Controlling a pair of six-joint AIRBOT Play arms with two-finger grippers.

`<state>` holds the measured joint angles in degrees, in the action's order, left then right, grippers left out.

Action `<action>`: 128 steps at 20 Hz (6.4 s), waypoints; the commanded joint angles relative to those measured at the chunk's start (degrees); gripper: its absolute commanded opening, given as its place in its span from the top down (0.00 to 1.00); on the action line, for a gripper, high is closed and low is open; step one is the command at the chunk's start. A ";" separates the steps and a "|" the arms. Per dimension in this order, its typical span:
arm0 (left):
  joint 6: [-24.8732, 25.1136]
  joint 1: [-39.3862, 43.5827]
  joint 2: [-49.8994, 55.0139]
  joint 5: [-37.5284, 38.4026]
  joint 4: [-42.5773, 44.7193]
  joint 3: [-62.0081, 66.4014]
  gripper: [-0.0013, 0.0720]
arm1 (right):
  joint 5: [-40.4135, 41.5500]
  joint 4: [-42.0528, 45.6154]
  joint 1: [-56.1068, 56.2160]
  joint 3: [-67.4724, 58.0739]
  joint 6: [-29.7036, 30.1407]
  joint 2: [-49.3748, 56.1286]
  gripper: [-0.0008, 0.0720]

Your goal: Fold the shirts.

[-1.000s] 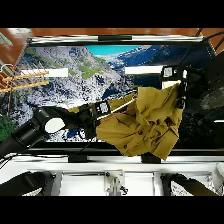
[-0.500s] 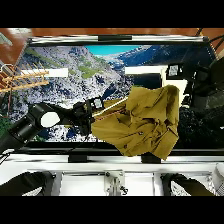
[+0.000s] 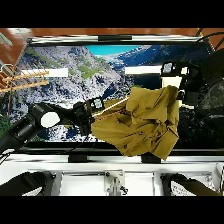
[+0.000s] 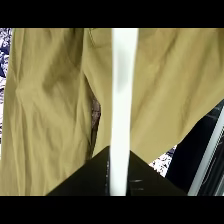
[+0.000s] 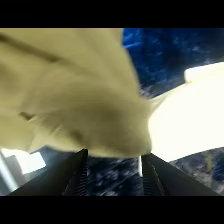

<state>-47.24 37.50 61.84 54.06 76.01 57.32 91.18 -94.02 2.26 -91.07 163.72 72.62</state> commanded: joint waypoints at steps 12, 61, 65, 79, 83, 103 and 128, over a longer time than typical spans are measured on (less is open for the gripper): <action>0.15 -0.04 0.02 -1.20 0.72 -0.02 0.92 | 4.17 -5.90 5.14 0.00 3.76 4.94 0.38; -23.30 12.44 28.02 -49.62 -31.50 8.00 0.22 | -4.87 -6.36 10.78 -0.07 -37.83 -10.29 0.87; -23.30 14.27 31.93 -55.95 -31.50 12.17 0.22 | -4.83 -6.19 10.78 -0.07 -38.71 -11.78 0.87; -19.45 -5.84 21.77 -38.77 -30.47 13.14 0.91 | -8.31 -8.68 10.78 -0.04 -40.72 -13.27 0.87; -19.39 -15.37 17.16 -30.64 -30.45 13.25 0.91 | -10.64 -13.49 10.78 -0.04 -40.70 -13.25 0.87; -19.23 -27.19 22.73 -2.86 -30.40 21.22 0.77 | -24.13 -24.17 12.63 0.00 -41.13 -5.88 0.88; -7.48 -15.52 25.42 -26.71 -39.69 2.23 0.23 | -25.53 -21.14 17.97 0.00 -45.75 -5.64 0.88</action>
<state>-55.31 19.38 87.11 36.32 37.21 60.10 65.06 -115.15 20.21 -91.07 118.45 66.96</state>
